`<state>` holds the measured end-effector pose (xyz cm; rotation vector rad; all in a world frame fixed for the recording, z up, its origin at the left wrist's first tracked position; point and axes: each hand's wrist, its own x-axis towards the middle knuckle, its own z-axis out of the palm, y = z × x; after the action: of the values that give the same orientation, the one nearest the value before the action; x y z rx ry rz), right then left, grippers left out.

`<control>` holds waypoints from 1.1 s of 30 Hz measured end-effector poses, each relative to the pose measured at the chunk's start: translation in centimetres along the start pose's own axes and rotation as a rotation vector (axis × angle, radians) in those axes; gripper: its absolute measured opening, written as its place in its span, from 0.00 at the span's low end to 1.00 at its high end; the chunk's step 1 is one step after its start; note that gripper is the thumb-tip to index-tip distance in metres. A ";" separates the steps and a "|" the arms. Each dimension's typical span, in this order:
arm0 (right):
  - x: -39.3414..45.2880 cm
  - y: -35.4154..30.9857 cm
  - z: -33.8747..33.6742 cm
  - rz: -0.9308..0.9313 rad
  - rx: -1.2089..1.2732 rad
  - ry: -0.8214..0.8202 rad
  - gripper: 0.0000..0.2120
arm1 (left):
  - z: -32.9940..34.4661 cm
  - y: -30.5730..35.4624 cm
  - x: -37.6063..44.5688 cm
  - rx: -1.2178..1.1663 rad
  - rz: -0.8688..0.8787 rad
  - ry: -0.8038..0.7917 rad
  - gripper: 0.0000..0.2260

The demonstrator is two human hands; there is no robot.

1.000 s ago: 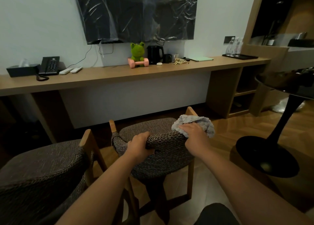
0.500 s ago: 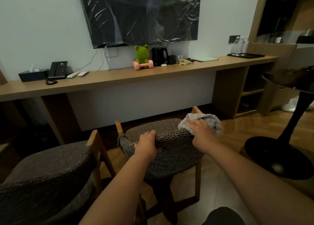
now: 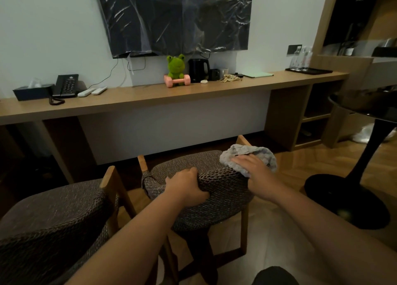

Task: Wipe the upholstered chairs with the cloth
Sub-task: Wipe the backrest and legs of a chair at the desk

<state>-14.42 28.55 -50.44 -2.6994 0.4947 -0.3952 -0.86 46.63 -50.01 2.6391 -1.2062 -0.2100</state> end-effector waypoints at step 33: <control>-5.6 1.9 8.4 0.577 1.271 0.520 0.31 | 0.1 8.2 6.4 0.084 0.119 -0.238 0.21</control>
<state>-17.26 31.59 -59.83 -1.1616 0.7682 -0.8582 -2.66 36.58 -48.11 2.6607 -1.4712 -0.4737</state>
